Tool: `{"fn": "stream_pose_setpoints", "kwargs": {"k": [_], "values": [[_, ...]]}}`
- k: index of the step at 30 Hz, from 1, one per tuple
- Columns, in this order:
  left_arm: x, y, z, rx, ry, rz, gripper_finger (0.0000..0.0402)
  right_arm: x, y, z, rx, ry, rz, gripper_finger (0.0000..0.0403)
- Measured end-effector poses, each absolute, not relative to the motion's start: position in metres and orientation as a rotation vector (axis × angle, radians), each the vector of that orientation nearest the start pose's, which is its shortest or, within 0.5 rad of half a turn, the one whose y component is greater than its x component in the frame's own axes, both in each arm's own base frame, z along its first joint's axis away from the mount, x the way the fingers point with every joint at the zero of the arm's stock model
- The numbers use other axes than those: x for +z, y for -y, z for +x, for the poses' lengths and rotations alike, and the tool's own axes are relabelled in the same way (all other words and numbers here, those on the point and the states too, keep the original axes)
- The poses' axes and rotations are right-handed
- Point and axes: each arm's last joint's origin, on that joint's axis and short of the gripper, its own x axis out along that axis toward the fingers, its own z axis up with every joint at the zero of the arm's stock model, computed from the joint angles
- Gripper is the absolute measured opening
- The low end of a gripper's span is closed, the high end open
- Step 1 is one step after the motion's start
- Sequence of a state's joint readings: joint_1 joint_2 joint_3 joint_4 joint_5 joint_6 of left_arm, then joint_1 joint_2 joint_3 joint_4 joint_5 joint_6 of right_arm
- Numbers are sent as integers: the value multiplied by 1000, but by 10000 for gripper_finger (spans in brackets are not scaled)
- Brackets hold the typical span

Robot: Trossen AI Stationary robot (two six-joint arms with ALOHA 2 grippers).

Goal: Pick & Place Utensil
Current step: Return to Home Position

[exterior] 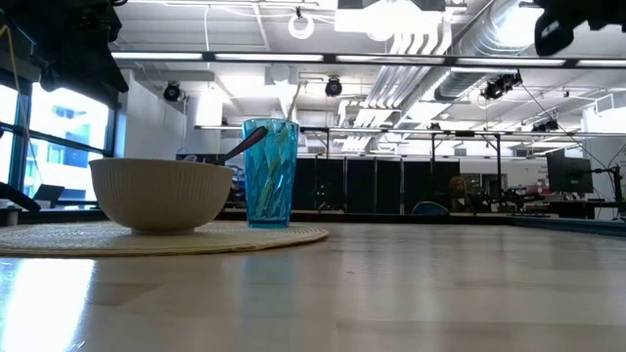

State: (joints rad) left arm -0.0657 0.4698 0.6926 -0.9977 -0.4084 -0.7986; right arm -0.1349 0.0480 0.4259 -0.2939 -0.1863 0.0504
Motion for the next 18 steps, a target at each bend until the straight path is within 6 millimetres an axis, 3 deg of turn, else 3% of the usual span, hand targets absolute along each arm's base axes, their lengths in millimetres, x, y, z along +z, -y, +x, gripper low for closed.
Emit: {"fn": "stream_pose_setpoints", "kwargs": {"k": [6,18], "values": [[270,-6,78,602,-578,-570,223,256,8,74,-57,84,122,8],[270,-6,78,602,-578,-570,223,195,14,98,-165,121,91,3]]}}
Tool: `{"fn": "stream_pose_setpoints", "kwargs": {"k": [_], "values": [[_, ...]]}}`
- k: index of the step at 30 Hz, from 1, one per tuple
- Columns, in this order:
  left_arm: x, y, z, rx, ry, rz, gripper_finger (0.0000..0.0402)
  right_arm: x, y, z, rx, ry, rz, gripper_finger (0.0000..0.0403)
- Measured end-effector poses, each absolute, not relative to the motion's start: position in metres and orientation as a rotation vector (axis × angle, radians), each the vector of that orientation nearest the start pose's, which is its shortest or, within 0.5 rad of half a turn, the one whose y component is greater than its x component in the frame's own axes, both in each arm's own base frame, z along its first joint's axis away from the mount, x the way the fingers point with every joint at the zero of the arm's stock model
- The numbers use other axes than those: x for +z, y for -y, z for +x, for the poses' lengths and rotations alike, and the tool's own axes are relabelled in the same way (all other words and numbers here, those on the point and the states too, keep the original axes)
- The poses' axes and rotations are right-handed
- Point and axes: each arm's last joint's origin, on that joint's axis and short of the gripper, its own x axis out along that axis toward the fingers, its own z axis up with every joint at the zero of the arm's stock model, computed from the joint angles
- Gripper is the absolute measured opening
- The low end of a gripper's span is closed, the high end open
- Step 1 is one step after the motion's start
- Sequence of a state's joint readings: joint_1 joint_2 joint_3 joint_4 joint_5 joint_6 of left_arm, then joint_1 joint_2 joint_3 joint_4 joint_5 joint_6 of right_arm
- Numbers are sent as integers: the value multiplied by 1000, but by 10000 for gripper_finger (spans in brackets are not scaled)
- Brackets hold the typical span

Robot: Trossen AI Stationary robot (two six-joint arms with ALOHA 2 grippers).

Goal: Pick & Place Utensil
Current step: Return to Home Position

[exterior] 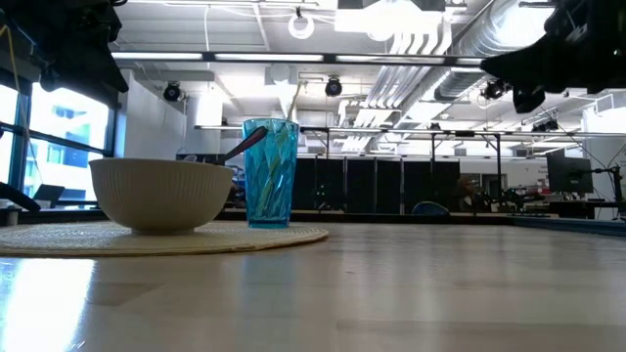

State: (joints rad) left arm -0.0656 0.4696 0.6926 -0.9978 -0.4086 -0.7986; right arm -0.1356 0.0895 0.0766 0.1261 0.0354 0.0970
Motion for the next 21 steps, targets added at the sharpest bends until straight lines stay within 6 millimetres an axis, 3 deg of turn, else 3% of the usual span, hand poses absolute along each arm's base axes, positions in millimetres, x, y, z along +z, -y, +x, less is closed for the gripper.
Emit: {"fn": "stream_pose_setpoints", "kwargs": {"k": [7,13,21], "values": [[270,-6,78,602,-578,-570,223,181,16,100,-211,150,46,7],[270,-6,78,602,-579,-570,223,186,13,97,-121,205,57,5],[270,-6,78,602,-579,-570,223,168,14,98,-162,18,67,7]]}}
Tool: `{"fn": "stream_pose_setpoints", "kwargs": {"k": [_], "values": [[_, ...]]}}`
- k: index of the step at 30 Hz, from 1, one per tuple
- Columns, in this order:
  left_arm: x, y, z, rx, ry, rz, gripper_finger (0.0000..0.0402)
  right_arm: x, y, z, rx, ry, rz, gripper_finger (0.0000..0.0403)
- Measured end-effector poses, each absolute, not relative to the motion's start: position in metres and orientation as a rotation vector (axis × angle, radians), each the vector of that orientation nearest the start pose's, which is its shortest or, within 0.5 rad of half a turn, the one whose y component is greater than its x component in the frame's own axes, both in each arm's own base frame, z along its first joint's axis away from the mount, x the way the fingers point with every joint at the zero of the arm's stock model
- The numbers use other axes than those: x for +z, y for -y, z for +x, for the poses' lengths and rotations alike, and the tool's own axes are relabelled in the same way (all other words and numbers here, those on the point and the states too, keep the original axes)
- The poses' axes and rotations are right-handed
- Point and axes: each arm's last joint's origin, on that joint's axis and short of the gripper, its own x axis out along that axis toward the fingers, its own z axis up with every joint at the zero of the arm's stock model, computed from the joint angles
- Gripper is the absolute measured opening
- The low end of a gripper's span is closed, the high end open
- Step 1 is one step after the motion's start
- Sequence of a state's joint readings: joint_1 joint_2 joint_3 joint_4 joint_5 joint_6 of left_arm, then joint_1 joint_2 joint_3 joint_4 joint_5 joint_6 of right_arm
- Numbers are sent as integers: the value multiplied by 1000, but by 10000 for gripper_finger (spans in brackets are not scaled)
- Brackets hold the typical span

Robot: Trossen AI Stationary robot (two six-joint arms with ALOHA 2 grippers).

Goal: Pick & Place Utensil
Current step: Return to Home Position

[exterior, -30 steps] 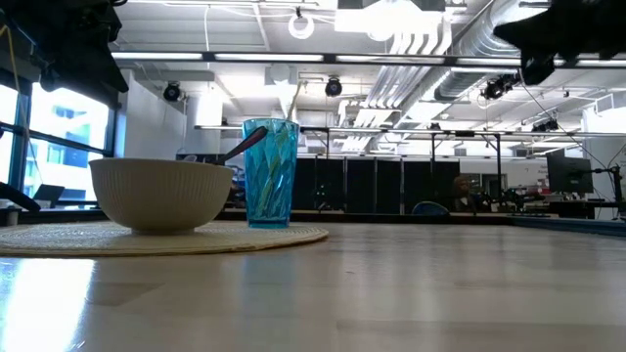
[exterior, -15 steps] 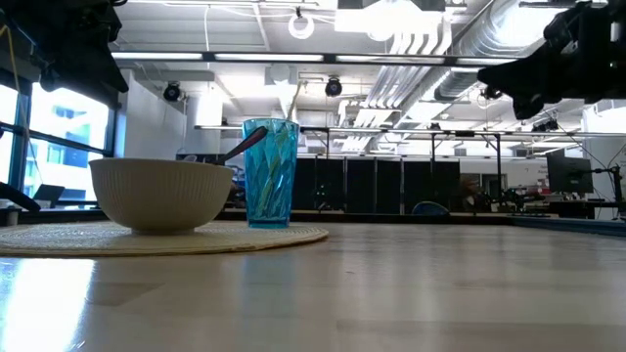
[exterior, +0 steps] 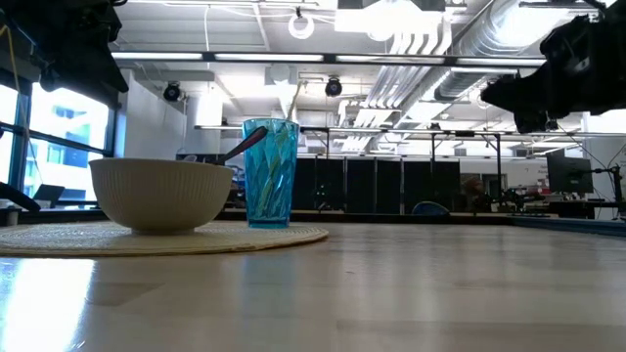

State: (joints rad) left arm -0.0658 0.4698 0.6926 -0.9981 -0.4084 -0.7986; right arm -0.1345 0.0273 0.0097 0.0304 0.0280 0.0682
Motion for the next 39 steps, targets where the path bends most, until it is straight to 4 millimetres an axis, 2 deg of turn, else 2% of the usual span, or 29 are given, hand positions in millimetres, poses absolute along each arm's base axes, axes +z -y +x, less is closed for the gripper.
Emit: {"fn": "stream_pose_setpoints", "kwargs": {"k": [11,23,29,39], "values": [[270,-6,78,602,-578,-570,223,167,14,98,-147,-2,-94,12],[270,-6,78,602,-578,-570,223,167,14,98,-145,-2,-91,12],[277,-6,83,591,-469,-639,223,167,14,98,-145,-3,-94,12],[277,-5,85,549,-483,-656,223,167,14,98,-145,-3,-94,12]]}}
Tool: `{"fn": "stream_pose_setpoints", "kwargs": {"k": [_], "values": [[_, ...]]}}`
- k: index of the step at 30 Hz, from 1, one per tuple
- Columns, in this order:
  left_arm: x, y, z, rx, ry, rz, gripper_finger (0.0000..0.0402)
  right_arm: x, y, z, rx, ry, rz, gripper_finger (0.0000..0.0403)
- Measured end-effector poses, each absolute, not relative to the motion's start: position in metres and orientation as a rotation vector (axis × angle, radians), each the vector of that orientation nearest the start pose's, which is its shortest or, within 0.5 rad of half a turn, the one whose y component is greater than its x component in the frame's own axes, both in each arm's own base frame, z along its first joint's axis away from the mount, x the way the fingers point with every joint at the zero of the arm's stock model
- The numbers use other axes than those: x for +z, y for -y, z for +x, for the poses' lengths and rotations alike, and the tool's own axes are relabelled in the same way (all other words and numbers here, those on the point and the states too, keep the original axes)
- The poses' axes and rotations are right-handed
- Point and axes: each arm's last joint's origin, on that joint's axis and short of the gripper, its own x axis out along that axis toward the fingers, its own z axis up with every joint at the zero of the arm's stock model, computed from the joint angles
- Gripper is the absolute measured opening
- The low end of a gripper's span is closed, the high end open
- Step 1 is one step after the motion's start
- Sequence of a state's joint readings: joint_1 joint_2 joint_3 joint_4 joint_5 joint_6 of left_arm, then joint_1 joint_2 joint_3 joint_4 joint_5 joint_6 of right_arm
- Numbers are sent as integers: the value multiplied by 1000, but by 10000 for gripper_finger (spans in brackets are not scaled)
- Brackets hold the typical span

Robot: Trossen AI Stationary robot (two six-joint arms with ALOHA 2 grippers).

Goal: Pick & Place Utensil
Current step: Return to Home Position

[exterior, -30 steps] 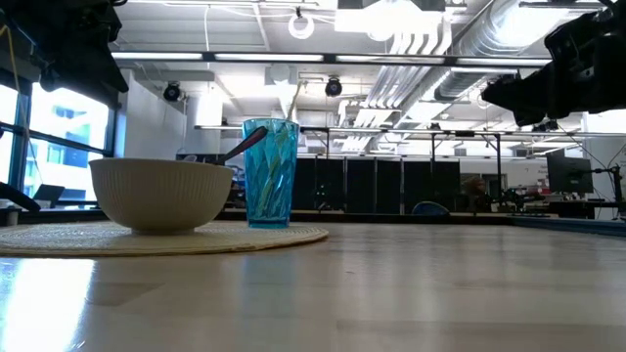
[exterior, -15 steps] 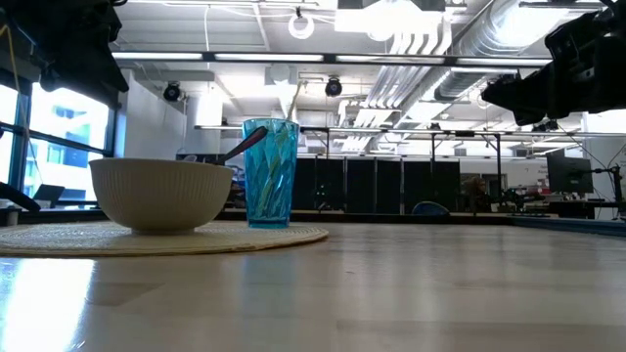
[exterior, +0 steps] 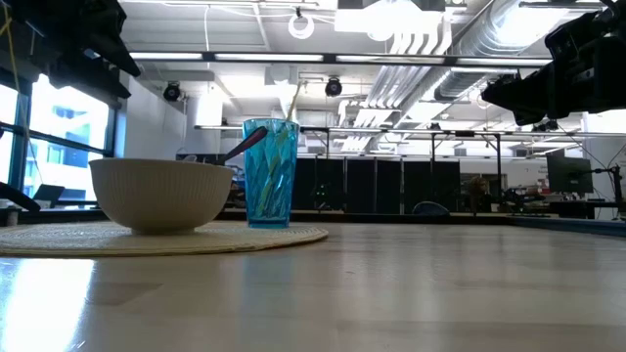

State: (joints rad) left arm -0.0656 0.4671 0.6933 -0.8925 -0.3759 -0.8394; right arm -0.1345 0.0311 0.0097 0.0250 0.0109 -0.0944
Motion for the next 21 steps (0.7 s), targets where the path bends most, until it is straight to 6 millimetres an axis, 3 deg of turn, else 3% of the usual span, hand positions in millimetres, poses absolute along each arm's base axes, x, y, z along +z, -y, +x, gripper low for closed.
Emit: {"fn": "stream_pose_setpoints", "kwargs": {"k": [4,7,12,17,21], "values": [[281,-6,87,576,-403,-768,223,167,14,98,-145,-3,-94,12],[276,-4,92,513,-422,-679,223,167,14,98,-145,-3,-94,12],[245,0,105,271,-306,-479,223,167,14,98,-145,-4,-94,12],[210,10,111,-146,-138,-318,223,167,14,98,-145,-4,-94,12],[195,13,108,-253,-36,-207,223,167,14,98,-145,-4,-94,12]]}}
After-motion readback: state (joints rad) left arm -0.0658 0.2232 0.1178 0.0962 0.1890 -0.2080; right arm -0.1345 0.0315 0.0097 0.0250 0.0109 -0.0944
